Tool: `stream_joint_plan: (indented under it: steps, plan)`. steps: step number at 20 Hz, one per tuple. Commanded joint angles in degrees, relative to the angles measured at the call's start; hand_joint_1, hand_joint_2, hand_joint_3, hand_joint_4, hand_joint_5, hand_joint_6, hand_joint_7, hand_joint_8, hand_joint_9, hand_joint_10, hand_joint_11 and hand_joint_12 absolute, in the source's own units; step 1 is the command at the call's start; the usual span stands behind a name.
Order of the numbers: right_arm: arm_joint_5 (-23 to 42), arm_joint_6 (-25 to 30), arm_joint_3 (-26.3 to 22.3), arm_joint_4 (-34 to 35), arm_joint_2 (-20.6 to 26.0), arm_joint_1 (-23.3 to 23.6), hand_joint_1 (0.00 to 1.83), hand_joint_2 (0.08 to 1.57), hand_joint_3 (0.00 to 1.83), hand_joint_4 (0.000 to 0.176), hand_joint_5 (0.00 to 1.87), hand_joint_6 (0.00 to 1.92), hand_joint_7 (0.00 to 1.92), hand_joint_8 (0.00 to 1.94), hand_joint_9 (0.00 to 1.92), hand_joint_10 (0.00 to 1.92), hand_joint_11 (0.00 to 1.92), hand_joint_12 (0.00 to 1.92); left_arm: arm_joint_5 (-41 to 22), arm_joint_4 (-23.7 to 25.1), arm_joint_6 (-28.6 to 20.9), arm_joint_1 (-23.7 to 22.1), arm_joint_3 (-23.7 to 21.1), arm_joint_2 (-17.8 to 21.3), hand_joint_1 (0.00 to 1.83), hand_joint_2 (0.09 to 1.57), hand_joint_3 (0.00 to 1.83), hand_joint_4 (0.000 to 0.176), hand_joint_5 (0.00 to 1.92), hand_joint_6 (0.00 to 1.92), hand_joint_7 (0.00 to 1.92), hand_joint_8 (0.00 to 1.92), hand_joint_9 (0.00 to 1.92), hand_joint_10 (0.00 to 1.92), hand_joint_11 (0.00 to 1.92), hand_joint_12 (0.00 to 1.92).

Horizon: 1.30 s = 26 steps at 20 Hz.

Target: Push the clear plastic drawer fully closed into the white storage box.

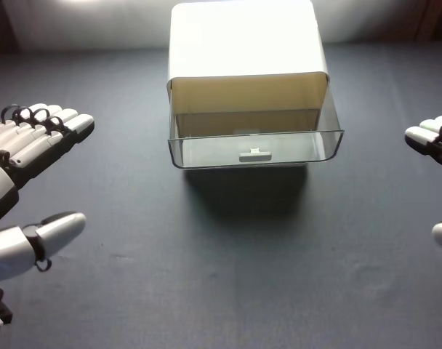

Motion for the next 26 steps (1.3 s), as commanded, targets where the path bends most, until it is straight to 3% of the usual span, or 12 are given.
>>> stream_joint_plan:
  steps: [1, 6, 8, 14, 16, 18, 19, 20, 21, 23, 24, 26]
  plan:
    - [6.40, -0.09, 0.04, 0.14, 0.13, 0.28, 0.15, 1.39, 0.01, 0.000, 0.00, 0.00, 0.00, 0.00, 0.00, 0.00, 0.00, 0.00, -6.37, -0.36, -0.25, -0.65, 0.19, 0.02, 0.12, 1.33, 0.05, 0.006, 0.00, 0.00, 0.00, 0.00, 0.00, 0.00, 0.00, 0.00]
    - [6.10, -0.25, 0.05, -0.02, 0.13, 0.29, 0.15, 1.37, 0.00, 0.000, 0.00, 0.00, 0.00, 0.00, 0.00, 0.00, 0.00, 0.00, -5.59, 0.05, -0.26, -0.94, 0.31, 0.02, 0.01, 1.29, 0.01, 0.017, 0.00, 0.00, 0.00, 0.00, 0.00, 0.00, 0.00, 0.00]
    - [5.72, -0.24, -0.01, -0.50, 0.13, 0.29, 0.15, 1.36, 0.00, 0.000, 0.00, 0.00, 0.00, 0.00, 0.00, 0.00, 0.00, 0.00, -5.62, 0.05, -0.26, -1.01, 0.36, 0.03, 0.06, 1.29, 0.00, 0.002, 0.00, 0.00, 0.00, 0.00, 0.00, 0.00, 0.00, 0.00]
    - [4.19, 3.30, -0.12, -5.38, -0.75, 0.47, 0.13, 1.36, 0.00, 0.000, 0.00, 0.00, 0.00, 0.00, 0.00, 0.00, 0.00, 0.00, -6.20, -0.85, -0.25, -1.00, 0.47, 0.33, 0.19, 1.31, 0.01, 0.009, 0.00, 0.00, 0.00, 0.00, 0.00, 0.00, 0.00, 0.00]
    - [3.14, 4.50, -0.08, -7.35, -1.30, 0.97, 0.22, 1.37, 0.00, 0.000, 0.00, 0.00, 0.00, 0.00, 0.00, 0.00, 0.00, 0.00, -6.42, -1.12, -0.24, -0.99, 0.47, 0.41, 0.26, 1.33, 0.01, 0.005, 0.00, 0.00, 0.00, 0.00, 0.00, 0.00, 0.00, 0.00]
    - [1.11, 6.51, 0.41, -10.34, -2.53, 2.31, 0.27, 1.37, 0.00, 0.000, 0.00, 0.00, 0.00, 0.00, 0.01, 0.00, 0.04, 0.02, -6.88, -1.56, -0.23, -0.93, 0.42, 0.55, 0.37, 1.34, 0.01, 0.028, 0.00, 0.00, 0.00, 0.00, 0.00, 0.00, 0.00, 0.00]
    - [0.37, 7.44, 0.73, -11.71, -3.17, 2.95, 0.23, 1.37, 0.00, 0.000, 0.00, 0.00, 0.00, 0.00, 0.04, 0.00, 0.01, 0.27, -7.10, -1.78, -0.22, -0.86, 0.40, 0.60, 0.37, 1.34, 0.01, 0.026, 0.00, 0.00, 0.00, 0.00, 0.00, 0.00, 0.00, 0.00]
    - [-0.25, 8.39, 1.06, -12.83, -3.82, 3.57, 0.17, 1.38, 0.00, 0.000, 0.00, 0.00, 0.00, 0.00, 0.07, 0.01, 0.00, 0.42, -7.34, -1.98, -0.22, -0.79, 0.39, 0.65, 0.37, 1.35, 0.01, 0.017, 0.00, 0.00, 0.00, 0.00, 0.00, 0.00, 0.00, 0.00]
    - [-0.80, 9.57, 1.51, -14.24, -4.74, 4.48, 0.17, 1.38, 0.00, 0.000, 0.00, 0.00, 0.00, 0.00, 0.08, 0.01, 0.00, 0.52, -7.65, -2.22, -0.21, -0.69, 0.37, 0.71, 0.38, 1.35, 0.01, 0.023, 0.00, 0.00, 0.00, 0.00, 0.00, 0.00, 0.00, 0.00]
    - [-2.00, 11.92, 2.53, -17.28, -6.66, 6.52, 0.22, 1.37, 0.00, 0.000, 0.00, 0.00, 0.00, 0.00, 0.09, 0.01, 0.00, 0.59, -8.11, -2.65, -0.16, -0.50, 0.30, 0.79, 0.43, 1.35, 0.01, 0.029, 0.00, 0.00, 0.00, 0.00, 0.00, 0.00, 0.00, 0.00]
    - [-2.73, 13.57, 3.23, -18.98, -7.73, 7.59, 0.30, 1.37, 0.00, 0.000, 0.01, 0.00, 0.03, 0.00, 0.13, 0.02, 0.00, 0.71, -8.25, -2.80, -0.16, -0.40, 0.27, 0.81, 0.44, 1.36, 0.01, 0.023, 0.00, 0.00, 0.00, 0.00, 0.00, 0.00, 0.00, 0.00]
    - [-4.46, 16.91, 5.03, -22.44, -10.62, 10.22, 0.27, 1.37, 0.00, 0.000, 0.00, 0.00, 0.02, 0.00, 0.12, 0.01, 0.00, 0.62, -8.59, -3.21, -0.14, -0.12, 0.21, 0.84, 0.48, 1.37, 0.01, 0.030, 0.00, 0.00, 0.00, 0.00, 0.00, 0.00, 0.00, 0.00]
